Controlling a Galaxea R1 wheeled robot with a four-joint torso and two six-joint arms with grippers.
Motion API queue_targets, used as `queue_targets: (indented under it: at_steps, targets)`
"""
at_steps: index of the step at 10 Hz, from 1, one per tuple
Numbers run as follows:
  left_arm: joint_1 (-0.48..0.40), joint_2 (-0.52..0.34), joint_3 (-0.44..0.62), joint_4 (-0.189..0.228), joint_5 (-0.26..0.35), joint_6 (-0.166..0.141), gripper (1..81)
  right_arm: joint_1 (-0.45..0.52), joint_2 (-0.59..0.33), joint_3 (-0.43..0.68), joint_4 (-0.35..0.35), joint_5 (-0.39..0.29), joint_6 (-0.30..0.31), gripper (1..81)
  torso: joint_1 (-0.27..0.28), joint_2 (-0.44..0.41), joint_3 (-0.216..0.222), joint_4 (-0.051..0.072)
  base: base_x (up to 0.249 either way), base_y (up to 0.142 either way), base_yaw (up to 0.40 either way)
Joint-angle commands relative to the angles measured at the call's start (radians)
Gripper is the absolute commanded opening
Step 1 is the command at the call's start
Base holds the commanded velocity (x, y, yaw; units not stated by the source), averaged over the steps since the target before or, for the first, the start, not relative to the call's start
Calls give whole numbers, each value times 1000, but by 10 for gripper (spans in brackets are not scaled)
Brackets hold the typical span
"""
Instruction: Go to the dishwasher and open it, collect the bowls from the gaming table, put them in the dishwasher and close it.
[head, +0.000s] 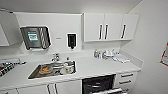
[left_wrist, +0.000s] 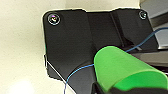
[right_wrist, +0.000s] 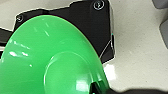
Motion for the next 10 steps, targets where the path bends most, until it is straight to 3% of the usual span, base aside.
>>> queue_targets:
  at_steps: [1,10]
  targets:
    - [-45,-7,0,2,57,8,10,33,-17,-5,-15,-45,-3,10,1,0,0,0,130,0,0]
    - [-43,0,-2,5,57,8,10,28,-13,-14,-15,-45,-5,10,1,0,0,0,131,0,0]
